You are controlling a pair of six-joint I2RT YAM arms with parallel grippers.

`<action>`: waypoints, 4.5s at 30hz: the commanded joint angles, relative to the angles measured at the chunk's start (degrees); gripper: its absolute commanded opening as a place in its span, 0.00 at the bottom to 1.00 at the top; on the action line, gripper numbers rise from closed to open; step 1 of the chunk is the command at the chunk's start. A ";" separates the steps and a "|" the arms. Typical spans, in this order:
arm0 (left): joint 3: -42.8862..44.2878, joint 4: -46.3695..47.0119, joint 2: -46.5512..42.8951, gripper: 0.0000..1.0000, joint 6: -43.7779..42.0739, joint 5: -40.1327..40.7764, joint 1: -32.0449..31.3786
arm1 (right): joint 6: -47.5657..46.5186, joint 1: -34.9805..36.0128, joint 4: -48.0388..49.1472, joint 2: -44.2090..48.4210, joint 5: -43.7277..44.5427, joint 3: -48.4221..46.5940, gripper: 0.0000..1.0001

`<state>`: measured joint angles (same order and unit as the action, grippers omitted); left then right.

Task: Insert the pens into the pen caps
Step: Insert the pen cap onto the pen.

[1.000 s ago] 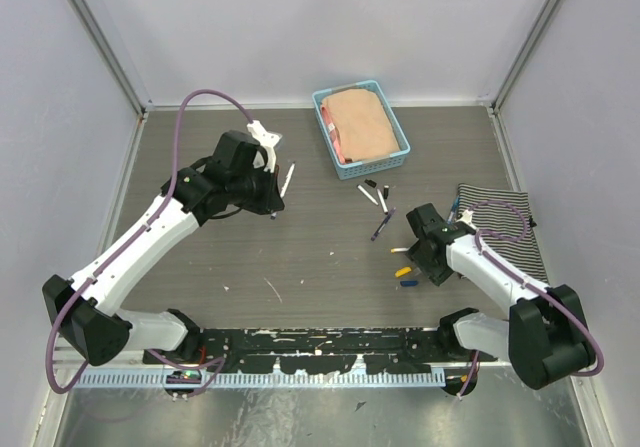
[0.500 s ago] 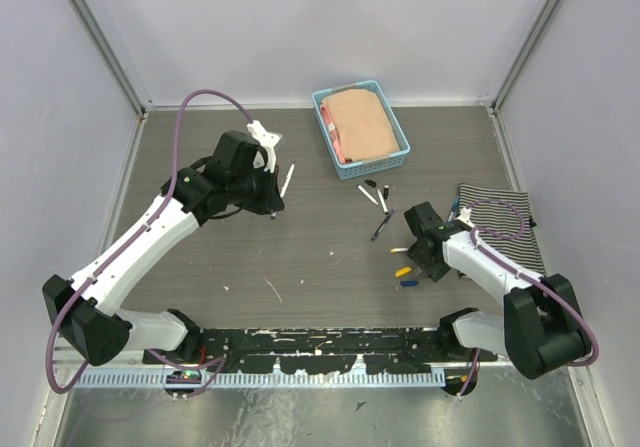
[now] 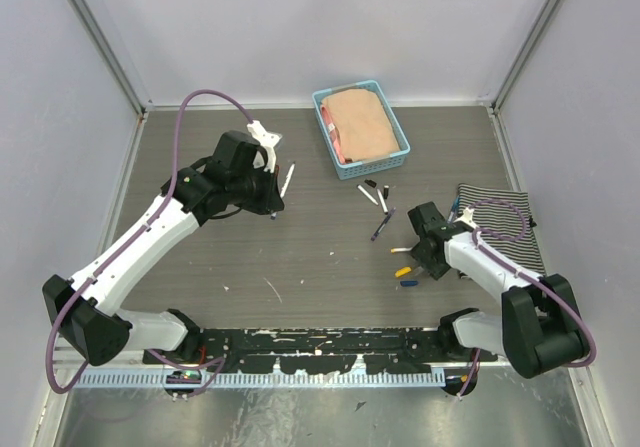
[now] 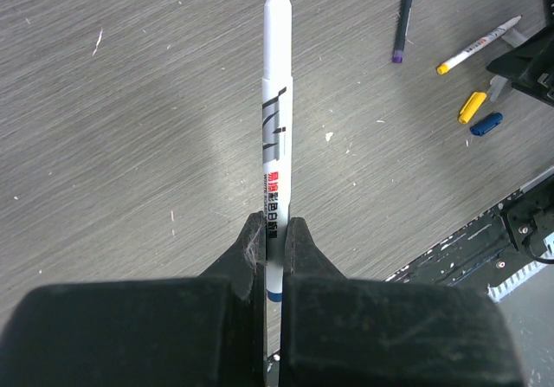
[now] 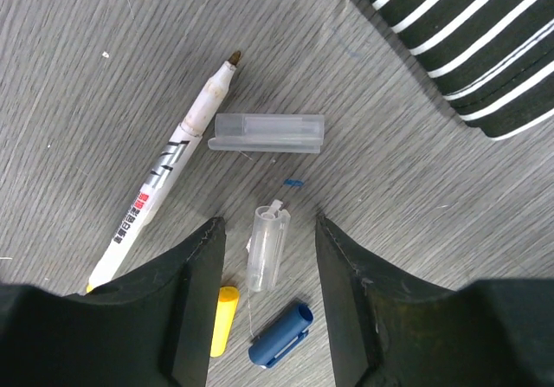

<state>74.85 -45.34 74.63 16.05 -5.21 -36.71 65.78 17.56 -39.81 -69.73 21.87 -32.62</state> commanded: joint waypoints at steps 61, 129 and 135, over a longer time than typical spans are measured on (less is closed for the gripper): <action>-0.10 -0.54 0.16 0.00 -1.02 0.55 -0.04 | -3.71 -1.12 3.23 -1.11 -4.32 3.47 0.10; 7.31 18.25 -2.41 0.00 -5.60 2.82 -19.22 | -19.39 -0.49 59.77 35.40 -37.16 -3.45 0.00; 9.04 17.38 1.46 0.00 -6.63 0.33 -20.21 | -20.18 -0.50 62.87 34.35 -36.27 -5.64 0.00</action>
<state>83.00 -28.77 75.31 10.96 -3.99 -56.84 45.89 16.78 15.75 -34.94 -15.92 -34.54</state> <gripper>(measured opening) 0.038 0.244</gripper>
